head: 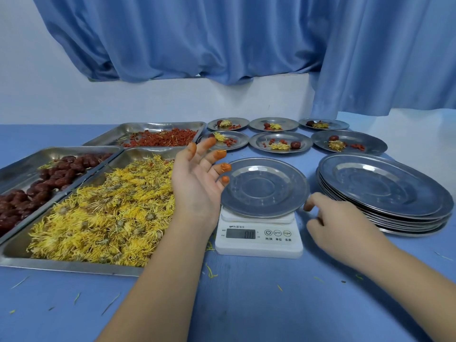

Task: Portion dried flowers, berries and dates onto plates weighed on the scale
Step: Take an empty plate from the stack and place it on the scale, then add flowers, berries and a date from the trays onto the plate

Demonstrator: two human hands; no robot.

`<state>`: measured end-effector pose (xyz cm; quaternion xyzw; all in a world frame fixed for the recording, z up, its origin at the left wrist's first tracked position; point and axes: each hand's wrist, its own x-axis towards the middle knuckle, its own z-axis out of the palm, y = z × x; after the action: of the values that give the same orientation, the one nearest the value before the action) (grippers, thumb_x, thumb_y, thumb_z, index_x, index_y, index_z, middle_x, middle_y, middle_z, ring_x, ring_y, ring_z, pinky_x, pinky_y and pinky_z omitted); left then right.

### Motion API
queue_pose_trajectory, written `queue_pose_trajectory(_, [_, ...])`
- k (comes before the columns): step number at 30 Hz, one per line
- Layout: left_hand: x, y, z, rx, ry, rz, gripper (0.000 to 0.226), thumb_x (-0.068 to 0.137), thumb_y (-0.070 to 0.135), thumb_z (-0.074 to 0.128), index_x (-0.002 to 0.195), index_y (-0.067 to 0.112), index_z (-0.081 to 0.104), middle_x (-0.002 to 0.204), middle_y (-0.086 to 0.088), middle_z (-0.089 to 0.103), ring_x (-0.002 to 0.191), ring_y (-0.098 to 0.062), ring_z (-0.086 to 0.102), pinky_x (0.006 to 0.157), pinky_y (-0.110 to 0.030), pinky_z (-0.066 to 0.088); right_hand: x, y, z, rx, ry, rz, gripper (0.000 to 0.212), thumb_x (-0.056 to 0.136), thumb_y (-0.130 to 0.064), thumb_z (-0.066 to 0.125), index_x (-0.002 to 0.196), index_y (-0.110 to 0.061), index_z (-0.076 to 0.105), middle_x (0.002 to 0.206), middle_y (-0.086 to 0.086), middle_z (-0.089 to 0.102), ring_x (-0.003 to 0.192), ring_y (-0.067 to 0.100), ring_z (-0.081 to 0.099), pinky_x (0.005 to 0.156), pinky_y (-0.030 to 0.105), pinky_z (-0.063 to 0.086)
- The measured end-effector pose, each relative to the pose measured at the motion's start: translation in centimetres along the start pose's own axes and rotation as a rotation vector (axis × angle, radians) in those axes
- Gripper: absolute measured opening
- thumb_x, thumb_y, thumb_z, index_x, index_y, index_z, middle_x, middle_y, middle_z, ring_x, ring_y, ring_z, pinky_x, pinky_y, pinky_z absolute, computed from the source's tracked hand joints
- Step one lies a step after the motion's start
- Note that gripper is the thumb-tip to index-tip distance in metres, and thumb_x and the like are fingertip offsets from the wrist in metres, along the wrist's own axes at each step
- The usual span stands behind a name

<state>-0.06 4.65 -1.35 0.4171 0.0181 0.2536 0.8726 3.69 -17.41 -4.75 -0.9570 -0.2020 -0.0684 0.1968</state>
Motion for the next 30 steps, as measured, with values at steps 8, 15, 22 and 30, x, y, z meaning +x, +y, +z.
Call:
queue_pose_trajectory(8, [-0.4,0.4,0.5,0.068,-0.057,0.056,0.035,0.099,0.032,0.036,0.105,0.011,0.063,0.077,-0.001,0.066,0.064,-0.014,0.055,0.06,-0.027,0.039,-0.6,-0.4,-0.7,0.032,0.197,-0.098,0.021,0.081,-0.013,0.054,0.071,-0.031,0.058,0.057,-0.014,0.058,0.06,0.005,0.053,0.055,0.031,0.044])
queue_pose_trajectory(15, [-0.7,2.8,-0.3,0.075,-0.075,0.0,0.033,0.098,0.032,0.039,0.103,0.012,0.064,0.083,-0.004,0.065,0.065,-0.014,0.057,0.06,-0.028,0.038,-0.8,-5.4,-1.6,0.475,0.262,-0.384,0.033,0.08,0.001,0.048,0.07,-0.026,0.064,0.073,-0.017,0.065,0.075,0.004,0.062,0.063,0.018,0.045])
queue_pose_trajectory(22, [1.9,9.8,-4.5,0.886,-0.011,0.098,0.024,0.097,0.035,0.049,0.108,0.025,0.067,0.095,0.009,0.073,0.082,-0.016,0.068,0.072,-0.033,0.054,-1.3,-5.4,0.9,0.339,0.315,-0.454,0.021,0.072,-0.006,0.043,0.066,-0.019,0.059,0.057,-0.016,0.051,0.061,0.006,0.05,0.056,0.027,0.042])
queue_pose_trajectory(30, [5.2,10.7,-6.3,1.695,-0.253,0.063,0.018,0.095,0.03,0.054,0.111,0.035,0.062,0.114,0.015,0.063,0.097,-0.003,0.058,0.09,-0.03,0.046,-0.8,-4.9,0.7,0.401,0.291,-0.391,0.03,0.075,0.005,0.05,0.063,-0.021,0.06,0.066,-0.011,0.059,0.067,0.009,0.055,0.056,0.02,0.039])
